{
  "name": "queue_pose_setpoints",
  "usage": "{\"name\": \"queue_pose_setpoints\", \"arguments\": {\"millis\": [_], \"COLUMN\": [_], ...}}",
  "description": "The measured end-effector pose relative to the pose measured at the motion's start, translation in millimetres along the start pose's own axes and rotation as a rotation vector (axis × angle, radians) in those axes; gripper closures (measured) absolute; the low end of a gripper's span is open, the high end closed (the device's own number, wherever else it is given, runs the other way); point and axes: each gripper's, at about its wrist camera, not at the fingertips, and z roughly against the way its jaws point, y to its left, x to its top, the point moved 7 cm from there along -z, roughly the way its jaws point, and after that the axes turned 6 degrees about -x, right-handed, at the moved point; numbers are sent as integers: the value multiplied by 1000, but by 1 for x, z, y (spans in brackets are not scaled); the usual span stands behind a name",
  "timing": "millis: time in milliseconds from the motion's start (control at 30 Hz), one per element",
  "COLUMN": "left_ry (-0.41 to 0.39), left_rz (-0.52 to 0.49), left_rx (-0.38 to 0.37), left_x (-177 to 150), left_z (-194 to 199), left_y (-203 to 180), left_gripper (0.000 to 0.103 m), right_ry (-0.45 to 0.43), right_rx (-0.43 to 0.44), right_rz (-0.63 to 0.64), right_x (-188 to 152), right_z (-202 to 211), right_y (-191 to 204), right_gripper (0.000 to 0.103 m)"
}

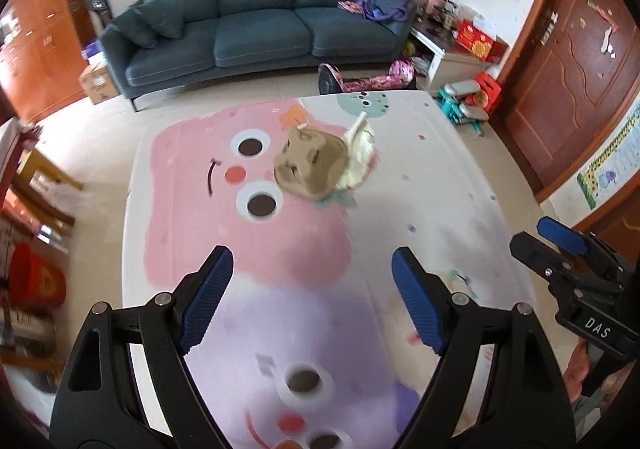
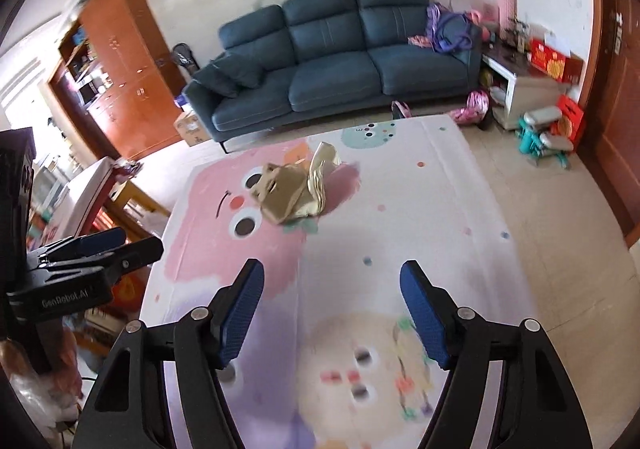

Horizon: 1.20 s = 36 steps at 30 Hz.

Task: Collect trash
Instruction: 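Move both tools back over the table toward the pulp cup holder and tissue, then grasp the brown pulp cup holder with the left gripper while the right grasps the white tissue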

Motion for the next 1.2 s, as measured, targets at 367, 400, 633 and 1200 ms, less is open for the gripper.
{"name": "queue_pose_setpoints", "arguments": {"millis": [367, 400, 633, 1200], "left_ry": [171, 184, 219, 240], "left_rz": [27, 34, 31, 59], "left_rx": [-130, -143, -174, -242], "left_x": [65, 64, 82, 71], "left_z": [-177, -187, -242, -272], "left_y": [55, 56, 66, 71], "left_gripper": [21, 21, 20, 33], "right_ry": [122, 128, 188, 182], "right_rx": [-20, -21, -11, -7], "right_rz": [-26, -29, -73, -88], "right_x": [56, 55, 46, 46], "right_z": [-184, -195, -256, -326], "right_y": [36, 38, 39, 45], "right_gripper": [39, 39, 40, 52]}}
